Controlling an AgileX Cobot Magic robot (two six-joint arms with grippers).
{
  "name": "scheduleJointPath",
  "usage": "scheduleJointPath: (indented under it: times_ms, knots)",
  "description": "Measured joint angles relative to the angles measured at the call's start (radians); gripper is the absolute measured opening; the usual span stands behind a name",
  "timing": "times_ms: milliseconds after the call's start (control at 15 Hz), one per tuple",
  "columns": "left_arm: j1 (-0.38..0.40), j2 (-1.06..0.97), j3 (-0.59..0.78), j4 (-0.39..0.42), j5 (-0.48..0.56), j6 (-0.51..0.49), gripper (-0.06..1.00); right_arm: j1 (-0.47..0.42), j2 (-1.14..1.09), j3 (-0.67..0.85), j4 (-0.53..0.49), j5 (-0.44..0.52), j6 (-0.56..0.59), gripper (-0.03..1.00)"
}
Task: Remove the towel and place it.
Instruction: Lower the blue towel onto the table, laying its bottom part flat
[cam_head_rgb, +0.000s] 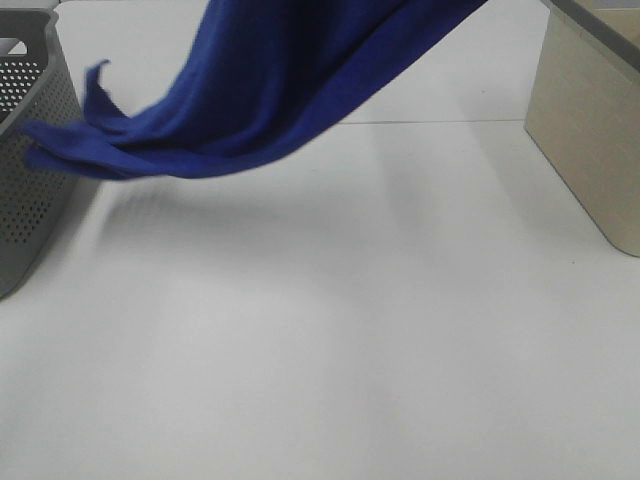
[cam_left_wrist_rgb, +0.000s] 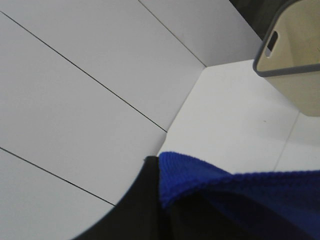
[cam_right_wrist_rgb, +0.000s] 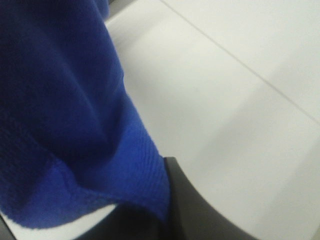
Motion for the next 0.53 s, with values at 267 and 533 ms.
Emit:
scheduleJointPath:
  times_ms: [267,533]
  knots:
    - [0.132,0.0,0.0,0.004,-0.117,-0.1,0.0,0.0,0.002,-0.058,-0.086,-0.111,-0.041,0.02]
    - [0.221,0.038,0.0,0.023,-0.31,-0.12,0.0,0.0,0.005,-0.06,-0.092,-0.395,-0.075,0.02]
